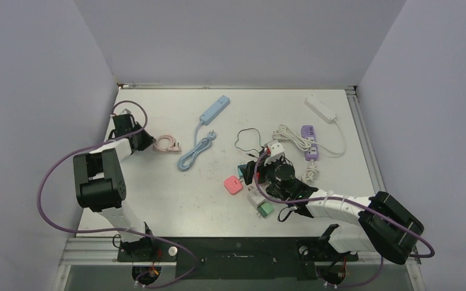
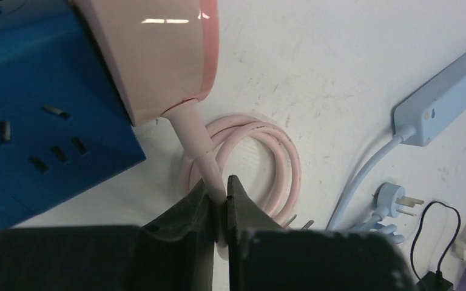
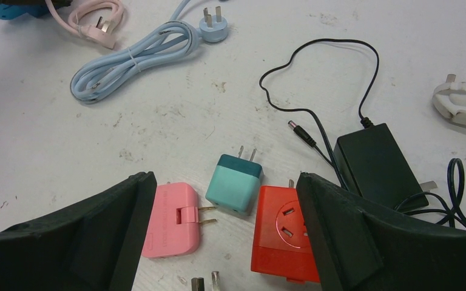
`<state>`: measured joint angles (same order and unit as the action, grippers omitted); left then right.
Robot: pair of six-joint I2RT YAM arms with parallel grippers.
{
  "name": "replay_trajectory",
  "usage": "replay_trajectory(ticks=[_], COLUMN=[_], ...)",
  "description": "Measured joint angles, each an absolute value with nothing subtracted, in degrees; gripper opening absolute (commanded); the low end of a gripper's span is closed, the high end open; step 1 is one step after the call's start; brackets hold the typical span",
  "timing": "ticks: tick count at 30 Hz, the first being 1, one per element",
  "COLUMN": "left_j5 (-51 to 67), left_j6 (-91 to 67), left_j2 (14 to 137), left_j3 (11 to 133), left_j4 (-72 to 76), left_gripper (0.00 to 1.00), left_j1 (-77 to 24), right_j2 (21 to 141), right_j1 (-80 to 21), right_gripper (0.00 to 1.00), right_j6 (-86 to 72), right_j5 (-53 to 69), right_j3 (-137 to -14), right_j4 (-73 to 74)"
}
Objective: Pull the plug off the socket
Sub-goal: Move the socket to the center of the board.
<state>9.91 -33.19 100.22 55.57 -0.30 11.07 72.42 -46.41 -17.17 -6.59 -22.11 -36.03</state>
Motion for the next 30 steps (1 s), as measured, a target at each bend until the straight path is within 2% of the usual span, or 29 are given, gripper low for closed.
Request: replay_trajectory(ticks=[6, 12, 25, 29, 30], left_j5=[12.6, 11.8, 17.7, 18.0, 18.3], left_j6=[-29.8, -21.6, -16.3, -17.8, -18.5], left_j2=[99.5, 94.7, 82.5, 81.0, 80.4], left_j3=[60.3, 61.2, 52.9, 52.2, 51.9], left_j4=[-8.1, -20.1, -36.1, -38.8, -39.2], left_gripper=[0.00, 0.00, 0.02, 0.05, 0.10], left_j1=[8.8, -0.2, -13.8, -21.9, -23.9], right_j2=[73.3, 73.7, 73.7, 73.7, 73.7], right_j1=[-46.1, -46.0, -45.1, -45.0, -45.0], right_gripper=[0.90, 0.90, 0.90, 0.90, 0.90], right_j6=[-17.2, -17.2, -17.4, -17.4, -17.5], right_j5=[-6.6, -6.6, -6.6, -6.6, -6.6], right_j3=[-22.1, -22.1, -22.0, -22.0, -22.0], right_j4=[-36.4, -36.4, -36.9, -36.9, -36.9])
